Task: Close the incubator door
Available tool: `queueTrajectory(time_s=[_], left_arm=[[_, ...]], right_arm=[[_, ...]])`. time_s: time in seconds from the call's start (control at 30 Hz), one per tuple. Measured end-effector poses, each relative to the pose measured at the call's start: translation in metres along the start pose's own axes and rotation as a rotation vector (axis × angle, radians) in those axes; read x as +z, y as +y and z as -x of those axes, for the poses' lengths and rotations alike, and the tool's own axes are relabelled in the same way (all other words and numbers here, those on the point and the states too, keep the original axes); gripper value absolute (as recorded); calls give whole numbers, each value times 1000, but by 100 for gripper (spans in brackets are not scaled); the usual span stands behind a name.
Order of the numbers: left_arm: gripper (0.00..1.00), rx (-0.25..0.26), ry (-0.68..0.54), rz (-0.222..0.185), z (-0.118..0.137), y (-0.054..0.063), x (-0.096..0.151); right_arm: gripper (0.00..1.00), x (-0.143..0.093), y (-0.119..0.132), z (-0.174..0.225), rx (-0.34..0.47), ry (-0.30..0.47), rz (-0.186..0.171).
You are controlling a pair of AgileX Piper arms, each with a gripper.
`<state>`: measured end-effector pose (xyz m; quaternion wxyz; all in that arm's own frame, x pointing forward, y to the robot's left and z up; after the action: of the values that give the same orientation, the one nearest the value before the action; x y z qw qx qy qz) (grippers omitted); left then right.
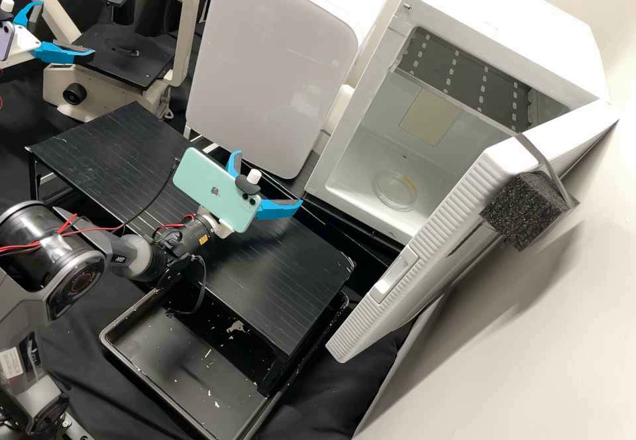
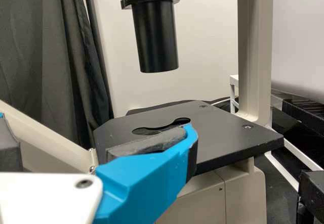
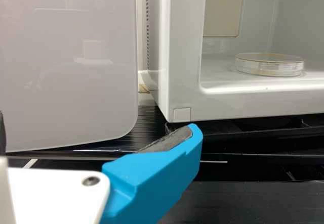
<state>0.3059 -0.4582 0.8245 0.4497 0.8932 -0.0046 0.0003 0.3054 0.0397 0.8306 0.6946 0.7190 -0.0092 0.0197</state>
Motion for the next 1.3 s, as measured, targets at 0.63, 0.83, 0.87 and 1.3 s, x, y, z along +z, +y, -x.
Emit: queueTrajectory(time_s=[0.63, 0.83, 0.87, 1.3], left_arm=[[100, 0, 0, 0, 0, 0, 0], [100, 0, 0, 0, 0, 0, 0], [100, 0, 0, 0, 0, 0, 0], [100, 0, 0, 0, 0, 0, 0]], right_arm=[[100, 14, 16, 39, 119, -11, -8], [100, 23, 33, 70, 326, -107, 27], [100, 24, 37, 75, 361, -138, 43], [100, 51, 68, 100, 588, -418, 136]])
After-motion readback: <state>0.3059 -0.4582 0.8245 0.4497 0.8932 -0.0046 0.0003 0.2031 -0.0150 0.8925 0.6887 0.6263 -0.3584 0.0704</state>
